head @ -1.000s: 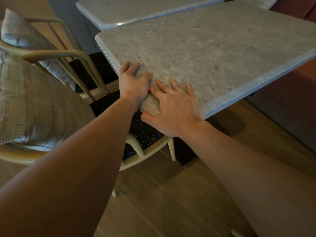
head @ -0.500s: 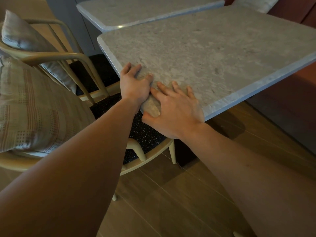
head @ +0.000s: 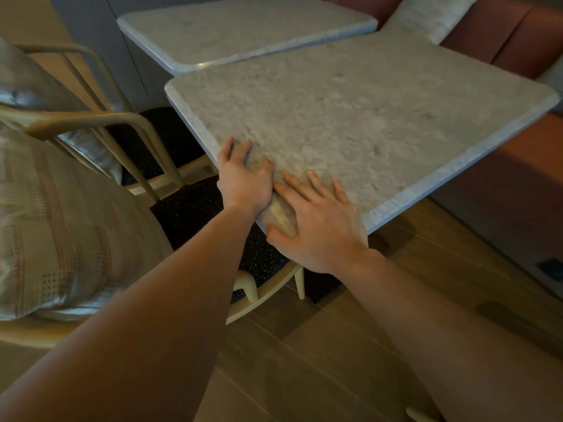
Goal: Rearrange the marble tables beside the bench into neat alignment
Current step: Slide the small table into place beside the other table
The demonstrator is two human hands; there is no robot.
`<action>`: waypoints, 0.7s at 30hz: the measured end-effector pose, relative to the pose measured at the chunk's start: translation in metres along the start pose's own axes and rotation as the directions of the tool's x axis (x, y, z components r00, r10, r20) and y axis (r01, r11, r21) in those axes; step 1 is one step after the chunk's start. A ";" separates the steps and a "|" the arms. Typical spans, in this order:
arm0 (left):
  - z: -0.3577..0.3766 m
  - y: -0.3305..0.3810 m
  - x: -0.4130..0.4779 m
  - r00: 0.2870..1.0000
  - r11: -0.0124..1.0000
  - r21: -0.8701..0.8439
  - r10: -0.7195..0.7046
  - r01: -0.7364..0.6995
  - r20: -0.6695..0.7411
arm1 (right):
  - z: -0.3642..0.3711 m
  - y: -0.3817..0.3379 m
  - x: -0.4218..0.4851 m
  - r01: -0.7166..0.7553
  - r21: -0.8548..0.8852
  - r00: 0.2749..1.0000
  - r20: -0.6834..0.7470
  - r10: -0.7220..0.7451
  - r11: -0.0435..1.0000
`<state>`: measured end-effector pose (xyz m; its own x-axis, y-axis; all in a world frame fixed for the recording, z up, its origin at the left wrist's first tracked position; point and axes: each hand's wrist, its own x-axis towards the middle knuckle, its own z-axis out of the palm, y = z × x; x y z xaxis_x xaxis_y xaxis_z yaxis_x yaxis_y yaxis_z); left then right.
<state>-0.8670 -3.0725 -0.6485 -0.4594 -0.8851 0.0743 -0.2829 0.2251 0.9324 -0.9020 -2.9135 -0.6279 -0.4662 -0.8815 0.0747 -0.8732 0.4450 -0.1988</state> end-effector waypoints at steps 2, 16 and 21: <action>-0.002 0.005 -0.003 1.000 0.998 0.061 -0.008 0.006 0.027 | -0.003 0.002 -0.004 0.004 0.015 1.000 0.030 -0.004 1.000; 0.066 0.055 -0.066 0.840 0.560 0.676 0.071 -0.479 0.537 | -0.020 0.142 0.001 -0.137 0.002 0.990 0.034 0.136 0.991; 0.074 0.051 -0.070 0.843 0.466 0.732 0.060 -0.498 0.535 | -0.024 0.185 0.008 -0.273 -0.041 0.962 0.001 0.273 0.961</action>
<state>-0.9119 -2.9688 -0.6329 -0.8546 -0.5145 -0.0703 -0.5192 0.8433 0.1388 -1.0712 -2.8347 -0.6410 -0.6868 -0.7266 0.0167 -0.7180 0.6747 -0.1710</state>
